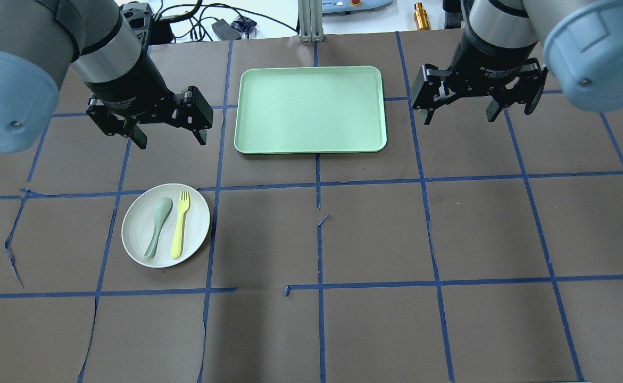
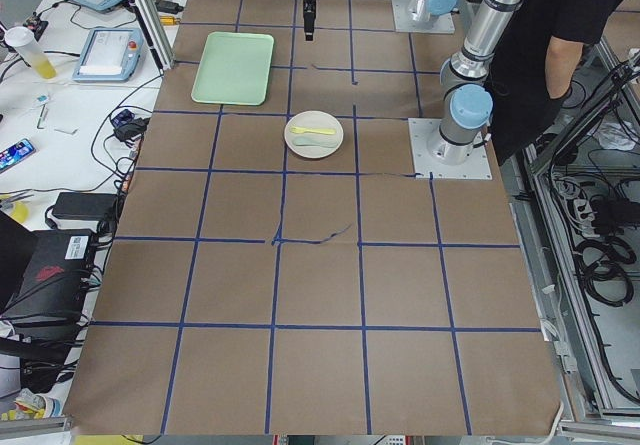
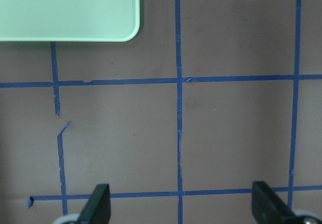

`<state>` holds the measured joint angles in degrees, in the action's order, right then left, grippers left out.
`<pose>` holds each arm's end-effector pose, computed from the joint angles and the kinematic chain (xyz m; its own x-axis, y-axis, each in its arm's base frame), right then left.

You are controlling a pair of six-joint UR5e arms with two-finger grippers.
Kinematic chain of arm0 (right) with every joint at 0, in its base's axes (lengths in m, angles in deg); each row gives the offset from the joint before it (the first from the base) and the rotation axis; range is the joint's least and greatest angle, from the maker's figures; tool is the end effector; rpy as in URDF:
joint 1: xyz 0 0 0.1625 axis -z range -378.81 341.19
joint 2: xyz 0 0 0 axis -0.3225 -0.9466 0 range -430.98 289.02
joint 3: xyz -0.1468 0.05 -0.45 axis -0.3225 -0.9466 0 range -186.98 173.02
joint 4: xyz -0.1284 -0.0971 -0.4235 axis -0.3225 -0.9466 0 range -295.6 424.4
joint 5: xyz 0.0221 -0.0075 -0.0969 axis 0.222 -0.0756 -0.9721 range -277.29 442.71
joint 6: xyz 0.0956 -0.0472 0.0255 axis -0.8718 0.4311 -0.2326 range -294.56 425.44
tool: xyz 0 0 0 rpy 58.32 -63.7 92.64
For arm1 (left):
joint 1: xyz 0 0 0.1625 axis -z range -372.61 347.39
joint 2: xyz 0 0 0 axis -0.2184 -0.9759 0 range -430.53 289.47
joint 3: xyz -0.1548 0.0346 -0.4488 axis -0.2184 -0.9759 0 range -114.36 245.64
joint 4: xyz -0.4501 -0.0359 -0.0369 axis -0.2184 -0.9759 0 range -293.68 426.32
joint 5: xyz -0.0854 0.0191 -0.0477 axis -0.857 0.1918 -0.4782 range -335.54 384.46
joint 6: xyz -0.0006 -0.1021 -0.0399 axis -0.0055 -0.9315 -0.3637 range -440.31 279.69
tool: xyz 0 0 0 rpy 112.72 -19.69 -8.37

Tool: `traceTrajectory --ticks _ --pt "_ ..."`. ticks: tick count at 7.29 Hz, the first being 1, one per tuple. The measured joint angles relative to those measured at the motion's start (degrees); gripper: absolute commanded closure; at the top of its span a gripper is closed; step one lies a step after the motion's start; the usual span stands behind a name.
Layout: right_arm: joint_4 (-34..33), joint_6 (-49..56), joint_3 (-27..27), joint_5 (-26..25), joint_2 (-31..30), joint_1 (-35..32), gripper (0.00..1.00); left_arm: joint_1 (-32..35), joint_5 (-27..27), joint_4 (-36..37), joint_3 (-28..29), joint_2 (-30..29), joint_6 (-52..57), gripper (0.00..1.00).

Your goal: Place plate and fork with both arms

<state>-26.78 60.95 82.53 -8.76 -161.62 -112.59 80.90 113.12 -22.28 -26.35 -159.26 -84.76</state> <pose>0.1652 -0.5219 0.5414 -0.9997 0.0134 0.0225 0.0124 0.9990 -0.0421 -0.1678 -0.5140 0.5246 -0.9996 -0.0160 0.0243 -0.0162 0.9998 -0.0099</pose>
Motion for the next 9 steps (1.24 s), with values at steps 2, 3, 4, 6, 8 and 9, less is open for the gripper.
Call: traceTrajectory --ticks 2,3,4,6,8,9 --pt "0.0 0.2 -0.1 -0.1 0.1 0.0 0.0 0.1 0.0 0.0 0.0 0.0 -0.1 0.0" --pt "0.0 0.3 -0.1 0.0 0.1 0.0 0.0 0.1 0.0 0.0 0.0 0.0 -0.1 0.0" --pt "0.0 0.2 -0.1 0.0 0.1 0.0 0.0 0.1 0.0 0.0 0.0 -0.2 -0.1 0.0" --pt "0.0 0.2 -0.1 0.1 0.1 0.0 0.0 -0.1 3.1 0.1 -0.3 -0.8 0.3 0.0" --pt "0.0 0.2 0.0 0.1 0.1 0.0 0.0 -3.4 5.4 4.5 -4.1 -1.7 3.5 0.0" --pt "0.0 0.2 0.0 0.1 0.0 0.0 0.0 -7.8 3.3 8.1 -7.9 -2.5 6.9 0.0"
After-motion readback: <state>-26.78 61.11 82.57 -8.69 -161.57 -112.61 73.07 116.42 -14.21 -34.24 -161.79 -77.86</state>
